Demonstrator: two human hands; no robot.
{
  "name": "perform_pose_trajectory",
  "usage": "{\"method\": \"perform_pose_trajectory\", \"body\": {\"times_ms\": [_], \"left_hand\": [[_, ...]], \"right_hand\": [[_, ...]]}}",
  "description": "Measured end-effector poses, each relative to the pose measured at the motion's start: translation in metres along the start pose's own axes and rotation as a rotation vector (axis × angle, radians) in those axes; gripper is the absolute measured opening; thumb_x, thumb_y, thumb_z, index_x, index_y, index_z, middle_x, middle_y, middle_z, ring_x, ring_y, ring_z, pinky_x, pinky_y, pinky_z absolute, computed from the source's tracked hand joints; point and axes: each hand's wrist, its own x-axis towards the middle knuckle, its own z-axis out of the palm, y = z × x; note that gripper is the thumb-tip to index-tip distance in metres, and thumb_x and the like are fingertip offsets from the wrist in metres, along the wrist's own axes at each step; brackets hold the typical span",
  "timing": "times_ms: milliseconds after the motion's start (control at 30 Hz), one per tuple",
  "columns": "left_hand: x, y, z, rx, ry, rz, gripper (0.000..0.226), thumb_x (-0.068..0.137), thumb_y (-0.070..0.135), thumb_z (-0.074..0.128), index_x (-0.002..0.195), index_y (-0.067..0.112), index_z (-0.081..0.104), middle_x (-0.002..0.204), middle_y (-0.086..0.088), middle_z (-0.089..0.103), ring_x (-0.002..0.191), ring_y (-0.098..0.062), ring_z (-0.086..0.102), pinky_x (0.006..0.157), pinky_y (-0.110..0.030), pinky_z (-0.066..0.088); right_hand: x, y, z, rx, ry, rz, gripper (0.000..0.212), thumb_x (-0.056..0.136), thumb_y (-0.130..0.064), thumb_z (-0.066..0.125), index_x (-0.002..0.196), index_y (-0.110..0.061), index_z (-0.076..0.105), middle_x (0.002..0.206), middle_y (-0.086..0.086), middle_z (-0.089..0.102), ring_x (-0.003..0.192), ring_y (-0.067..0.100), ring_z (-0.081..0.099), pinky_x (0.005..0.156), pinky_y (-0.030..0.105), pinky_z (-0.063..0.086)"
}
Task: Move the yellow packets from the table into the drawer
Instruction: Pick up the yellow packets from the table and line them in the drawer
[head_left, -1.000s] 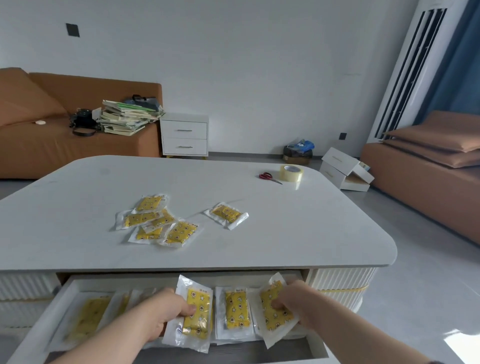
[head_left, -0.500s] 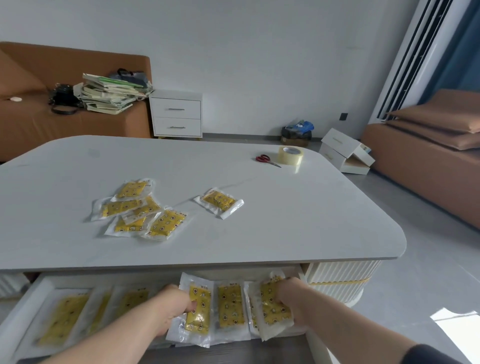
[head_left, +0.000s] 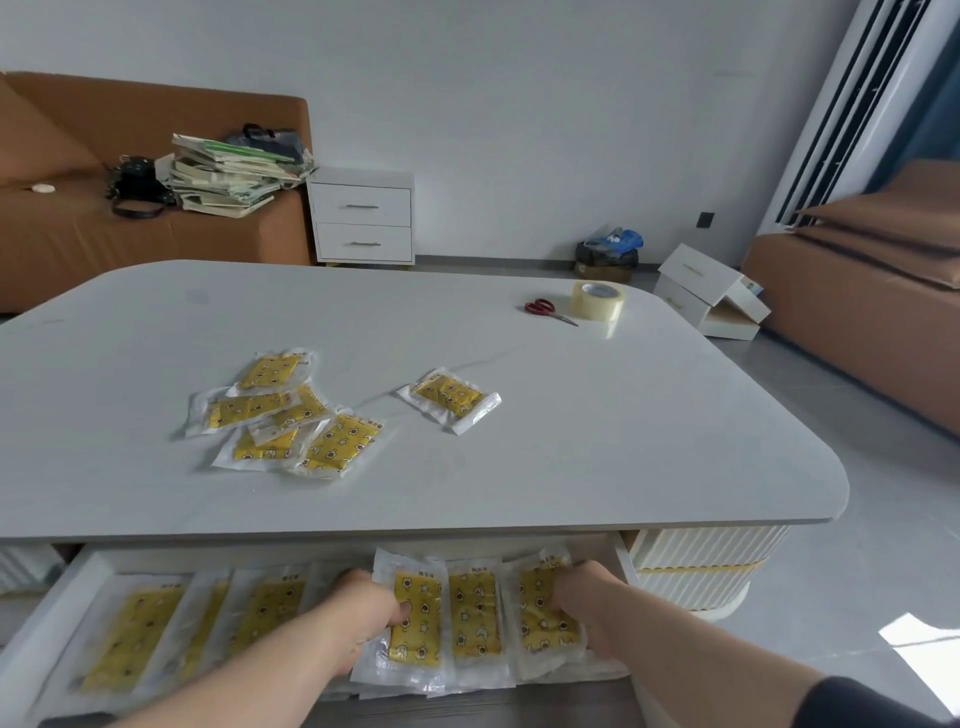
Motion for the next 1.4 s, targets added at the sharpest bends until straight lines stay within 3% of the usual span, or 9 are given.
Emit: {"method": "perform_pose_trajectory", "body": {"times_ms": [33,167,333,500,700,800,1033,1267,1400], "left_hand": [[0.001,-0.001,0.001,0.003,0.001,0.01,0.049,0.075,0.009,0.079,0.119,0.001,0.059,0.114,-0.013,0.066,0.105,-0.03,0.063,0.095,-0.041,0.052],[0.001,0.0,0.003,0.045,0.026,0.054,0.039,0.072,0.006,0.078,0.108,0.006,0.063,0.098,-0.01,0.068,0.091,-0.027,0.066,0.082,-0.038,0.057],[-0.006,0.006,-0.001,0.199,0.104,0.105,0.038,0.072,0.013,0.078,0.105,0.011,0.059,0.097,-0.005,0.064,0.088,-0.022,0.062,0.075,-0.03,0.054],[-0.014,0.008,-0.003,0.374,0.205,0.124,0.049,0.075,0.023,0.079,0.116,0.013,0.054,0.115,-0.003,0.062,0.103,-0.022,0.061,0.072,-0.025,0.045],[-0.018,0.004,-0.005,0.6,0.266,0.25,0.062,0.083,0.035,0.069,0.133,0.014,0.038,0.121,0.0,0.058,0.09,-0.015,0.054,0.067,-0.022,0.044],[-0.021,0.003,-0.007,0.618,0.273,0.319,0.061,0.084,0.041,0.067,0.129,0.013,0.038,0.112,-0.001,0.057,0.089,-0.015,0.056,0.071,-0.023,0.05],[-0.028,-0.015,-0.038,0.938,0.27,0.689,0.048,0.093,0.047,0.044,0.133,0.021,0.044,0.133,0.002,0.047,0.121,-0.017,0.047,0.098,-0.03,0.042],[-0.036,-0.041,-0.052,1.018,0.007,0.589,0.106,0.077,0.066,0.056,0.154,0.024,-0.004,0.163,0.0,-0.002,0.149,-0.02,0.007,0.119,-0.035,0.012],[-0.033,-0.037,-0.055,1.051,0.002,0.597,0.102,0.082,0.057,0.061,0.155,0.017,0.002,0.163,-0.001,-0.004,0.149,-0.018,0.005,0.119,-0.032,0.01]], "right_hand": [[0.007,0.003,0.002,-0.066,0.13,-0.066,0.04,0.097,-0.014,0.051,0.137,-0.009,0.045,0.132,0.006,0.053,0.113,0.021,0.055,0.097,0.03,0.045],[0.006,0.001,0.0,-0.073,-0.05,0.088,0.032,0.095,-0.006,0.053,0.126,-0.005,0.054,0.09,0.004,0.047,0.089,0.024,0.047,0.078,0.029,0.041],[0.006,-0.001,0.003,0.153,-0.031,0.145,0.027,0.093,0.005,0.05,0.119,-0.001,0.058,0.081,0.007,0.046,0.076,0.024,0.045,0.077,0.031,0.039],[0.019,0.0,0.009,0.406,0.13,0.242,0.046,0.092,-0.004,0.044,0.137,-0.001,0.033,0.131,0.01,0.049,0.098,0.019,0.05,0.079,0.023,0.044],[0.017,-0.002,0.015,0.545,0.176,0.279,0.054,0.083,0.001,0.042,0.136,-0.006,0.03,0.107,0.005,0.055,0.092,0.02,0.056,0.065,0.027,0.047],[0.012,0.002,0.014,0.46,0.182,0.223,0.057,0.083,-0.004,0.045,0.138,-0.009,0.033,0.119,0.007,0.055,0.108,0.025,0.057,0.08,0.031,0.052],[-0.003,0.015,0.02,0.238,0.228,-0.096,0.052,0.086,-0.033,0.05,0.137,-0.023,0.046,0.14,0.001,0.043,0.131,0.025,0.04,0.106,0.035,0.037],[-0.005,0.017,0.03,0.077,0.182,-0.238,0.082,0.075,-0.055,0.063,0.144,-0.023,0.033,0.15,-0.001,0.031,0.139,0.025,0.032,0.112,0.037,0.034],[-0.002,0.017,0.031,0.046,0.175,-0.246,0.086,0.074,-0.051,0.067,0.146,-0.023,0.029,0.149,0.001,0.031,0.138,0.026,0.034,0.111,0.039,0.036]]}}
